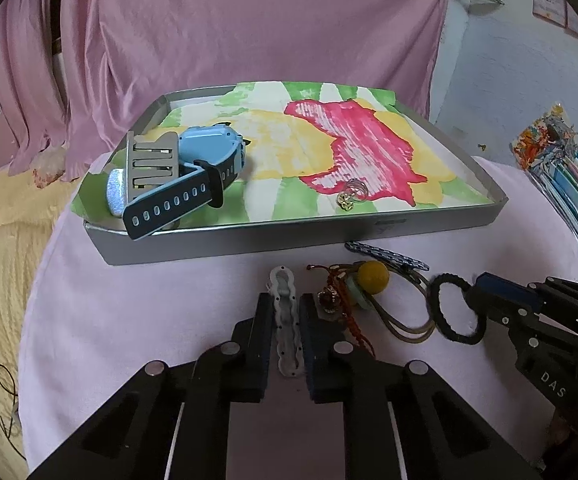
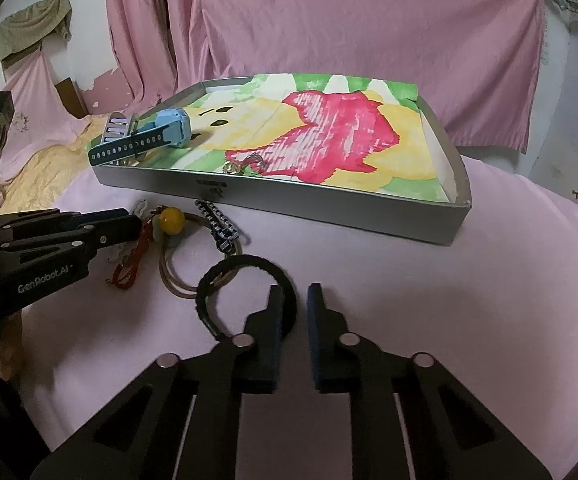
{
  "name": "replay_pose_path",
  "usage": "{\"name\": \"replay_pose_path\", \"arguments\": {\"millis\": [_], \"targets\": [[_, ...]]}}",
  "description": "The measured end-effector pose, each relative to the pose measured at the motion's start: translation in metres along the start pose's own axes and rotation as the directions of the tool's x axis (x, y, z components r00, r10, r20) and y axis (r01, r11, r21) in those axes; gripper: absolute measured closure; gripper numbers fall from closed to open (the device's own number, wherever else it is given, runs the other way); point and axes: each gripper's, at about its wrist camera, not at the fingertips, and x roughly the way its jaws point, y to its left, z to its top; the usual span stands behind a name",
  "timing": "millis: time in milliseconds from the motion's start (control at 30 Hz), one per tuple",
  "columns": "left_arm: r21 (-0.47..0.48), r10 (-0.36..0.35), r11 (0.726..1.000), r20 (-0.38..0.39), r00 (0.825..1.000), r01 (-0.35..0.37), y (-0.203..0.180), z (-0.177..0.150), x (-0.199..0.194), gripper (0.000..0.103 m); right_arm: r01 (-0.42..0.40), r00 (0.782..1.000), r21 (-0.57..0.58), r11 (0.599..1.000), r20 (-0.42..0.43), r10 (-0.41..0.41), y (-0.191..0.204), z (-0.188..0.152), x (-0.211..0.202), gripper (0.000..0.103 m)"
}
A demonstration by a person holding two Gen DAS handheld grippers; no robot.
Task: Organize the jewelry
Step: 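Grasp the white link strip with the left tool while the right tool grasps the black hair tie, then lower the link strip into the tray while the right tool carries the hair tie there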
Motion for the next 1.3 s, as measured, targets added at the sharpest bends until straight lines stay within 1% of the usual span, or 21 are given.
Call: {"name": "replay_pose_path", "arguments": {"millis": [33, 233, 400, 567, 733, 867, 1033, 1167, 1300], "targets": [[0.000, -0.003, 1.000, 0.000, 1.000, 0.003, 0.000, 0.000, 0.000, 0.090, -0.004, 1.000, 0.000, 1.000, 0.001, 0.004, -0.001, 0.000, 0.000, 0.098], [-0.027, -0.036, 0.999, 0.022, 0.999, 0.036, 0.003, -0.004, -0.005, 0.091, -0.037, 0.999, 0.025, 0.999, 0.022, 0.036, -0.006, -0.003, -0.003, 0.098], [-0.036, -0.035, 0.999, 0.071, 0.997, 0.038, 0.006, -0.003, -0.018, 0.091, -0.036, 0.997, 0.032, 0.999, 0.066, 0.034, -0.010, -0.001, -0.013, 0.098], [-0.048, -0.041, 0.998, 0.139, 0.989, 0.049, 0.008, 0.004, -0.032, 0.091, -0.027, 0.993, 0.026, 0.999, 0.116, 0.023, -0.013, 0.006, -0.026, 0.098], [-0.056, -0.050, 0.997, 0.192, 0.980, 0.062, 0.008, 0.018, -0.039, 0.091, -0.028, 0.983, 0.027, 0.999, 0.181, 0.023, -0.019, 0.022, -0.036, 0.098], [-0.070, -0.065, 0.994, 0.221, 0.973, 0.083, 0.008, 0.036, -0.035, 0.091, -0.034, 0.970, 0.039, 0.999, 0.240, 0.024, -0.023, 0.043, -0.033, 0.098], [-0.066, -0.076, 0.994, 0.218, 0.973, 0.092, 0.004, 0.059, -0.022, 0.091, -0.044, 0.968, 0.063, 0.997, 0.248, 0.027, -0.026, 0.068, -0.012, 0.098], [-0.061, -0.095, 0.992, 0.185, 0.978, 0.107, 0.002, 0.072, -0.006, 0.091, -0.023, 0.973, 0.068, 0.997, 0.229, 0.007, -0.025, 0.083, 0.008, 0.098], [-0.065, -0.106, 0.991, 0.139, 0.985, 0.116, 0.001, 0.079, 0.013, 0.091, -0.023, 0.980, 0.089, 0.996, 0.199, 0.005, -0.027, 0.088, 0.024, 0.098]]}}
